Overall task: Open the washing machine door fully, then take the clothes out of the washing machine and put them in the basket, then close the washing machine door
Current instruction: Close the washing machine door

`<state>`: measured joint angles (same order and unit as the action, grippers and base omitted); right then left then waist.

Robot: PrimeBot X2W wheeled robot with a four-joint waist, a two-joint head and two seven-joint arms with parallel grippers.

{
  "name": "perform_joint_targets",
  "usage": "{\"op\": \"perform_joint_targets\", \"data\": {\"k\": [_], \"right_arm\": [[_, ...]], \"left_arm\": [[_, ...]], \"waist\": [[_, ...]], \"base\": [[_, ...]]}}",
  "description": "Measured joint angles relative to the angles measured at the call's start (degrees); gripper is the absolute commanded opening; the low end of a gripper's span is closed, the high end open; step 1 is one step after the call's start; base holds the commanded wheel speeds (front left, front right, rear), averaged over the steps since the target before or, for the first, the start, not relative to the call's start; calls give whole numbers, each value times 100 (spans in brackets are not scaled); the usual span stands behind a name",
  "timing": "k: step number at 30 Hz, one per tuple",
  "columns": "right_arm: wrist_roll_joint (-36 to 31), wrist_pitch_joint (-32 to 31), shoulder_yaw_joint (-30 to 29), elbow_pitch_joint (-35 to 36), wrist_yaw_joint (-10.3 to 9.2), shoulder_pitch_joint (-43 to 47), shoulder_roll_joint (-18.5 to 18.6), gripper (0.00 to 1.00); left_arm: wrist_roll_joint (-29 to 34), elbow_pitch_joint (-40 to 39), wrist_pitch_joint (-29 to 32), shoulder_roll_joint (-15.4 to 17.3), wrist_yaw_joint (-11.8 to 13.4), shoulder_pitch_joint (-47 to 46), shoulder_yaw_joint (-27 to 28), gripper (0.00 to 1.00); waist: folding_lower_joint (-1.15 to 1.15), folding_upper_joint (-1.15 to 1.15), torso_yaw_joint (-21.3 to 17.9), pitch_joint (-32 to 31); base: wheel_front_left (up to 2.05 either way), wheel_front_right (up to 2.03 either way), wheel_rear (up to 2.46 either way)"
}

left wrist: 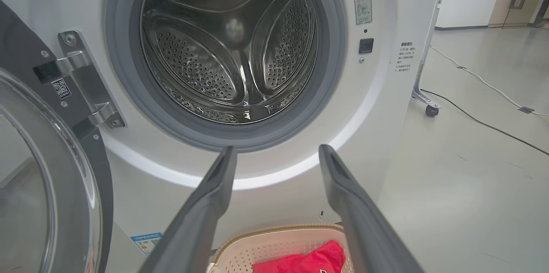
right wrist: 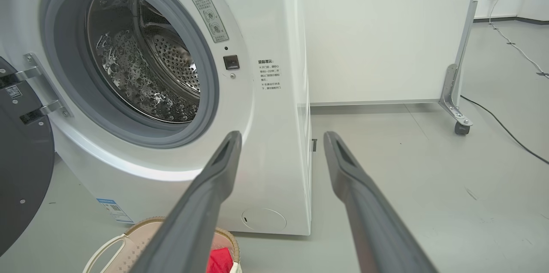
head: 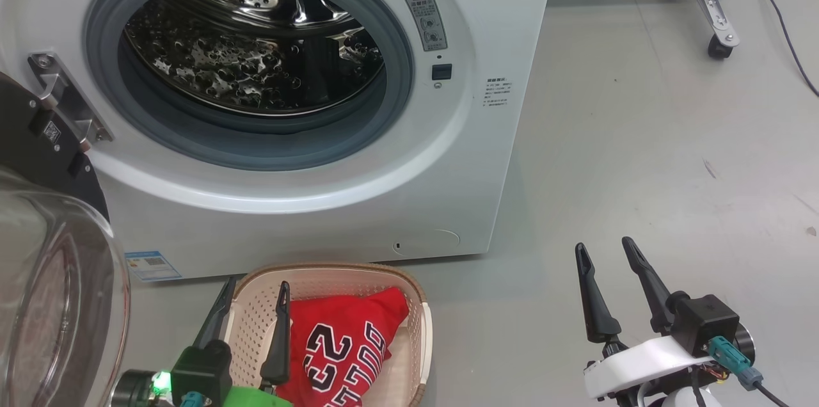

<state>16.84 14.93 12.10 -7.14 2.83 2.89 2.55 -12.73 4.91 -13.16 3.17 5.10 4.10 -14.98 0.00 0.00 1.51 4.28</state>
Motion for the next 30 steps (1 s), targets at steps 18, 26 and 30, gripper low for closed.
{"op": "perform_joint_targets", "data": {"k": [18, 26, 30], "right_arm": [[20, 0, 8, 0, -1, 5, -1, 100], [20, 0, 8, -5, -1, 5, -1, 100], [20, 0, 10, -5, -1, 5, -2, 100]], "left_arm": [[73, -149, 56, 4, 24, 64, 7, 100], [73, -192, 56, 4, 24, 64, -13, 100], [73, -221, 56, 5, 24, 64, -14, 100]], "waist": [[0, 0, -7, 4], [0, 0, -11, 4], [0, 0, -17, 4]], "base": [[-99, 125, -26], [-126, 129, -3], [-106, 106, 0]]}}
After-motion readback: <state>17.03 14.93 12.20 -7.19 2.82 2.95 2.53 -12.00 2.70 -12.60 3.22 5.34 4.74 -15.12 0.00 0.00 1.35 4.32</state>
